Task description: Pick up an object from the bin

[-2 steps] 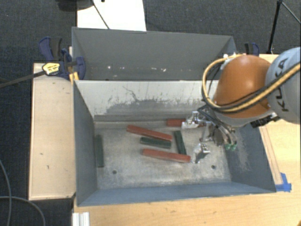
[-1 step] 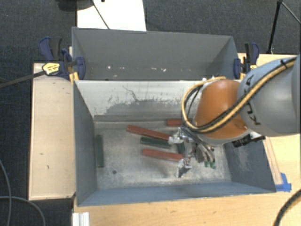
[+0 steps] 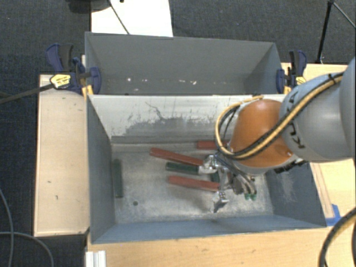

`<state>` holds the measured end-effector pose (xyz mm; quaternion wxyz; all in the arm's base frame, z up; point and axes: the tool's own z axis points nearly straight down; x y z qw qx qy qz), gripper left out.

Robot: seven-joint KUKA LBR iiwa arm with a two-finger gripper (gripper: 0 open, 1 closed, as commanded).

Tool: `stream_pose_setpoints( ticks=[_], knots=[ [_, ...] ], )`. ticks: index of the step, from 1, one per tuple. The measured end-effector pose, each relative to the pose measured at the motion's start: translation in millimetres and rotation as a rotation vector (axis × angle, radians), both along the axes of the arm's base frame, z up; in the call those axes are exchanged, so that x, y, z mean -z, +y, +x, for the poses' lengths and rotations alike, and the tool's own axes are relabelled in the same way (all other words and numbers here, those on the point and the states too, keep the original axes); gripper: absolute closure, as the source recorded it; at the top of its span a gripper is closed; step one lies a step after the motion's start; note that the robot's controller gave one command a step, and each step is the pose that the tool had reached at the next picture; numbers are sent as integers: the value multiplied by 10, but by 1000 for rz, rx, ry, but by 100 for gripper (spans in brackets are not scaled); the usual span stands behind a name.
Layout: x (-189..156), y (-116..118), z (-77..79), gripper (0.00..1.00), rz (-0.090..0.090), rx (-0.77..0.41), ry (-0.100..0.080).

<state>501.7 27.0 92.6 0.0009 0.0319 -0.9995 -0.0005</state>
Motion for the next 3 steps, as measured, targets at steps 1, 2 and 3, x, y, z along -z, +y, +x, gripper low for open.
stream_pose_setpoints(
  ticks=[1,2,3],
  knots=[
    [184,182,359,100,-1,159,-2],
    [184,182,357,100,-1,159,-3],
    [-1876,381,327,100,0,112,-5]
  ],
)
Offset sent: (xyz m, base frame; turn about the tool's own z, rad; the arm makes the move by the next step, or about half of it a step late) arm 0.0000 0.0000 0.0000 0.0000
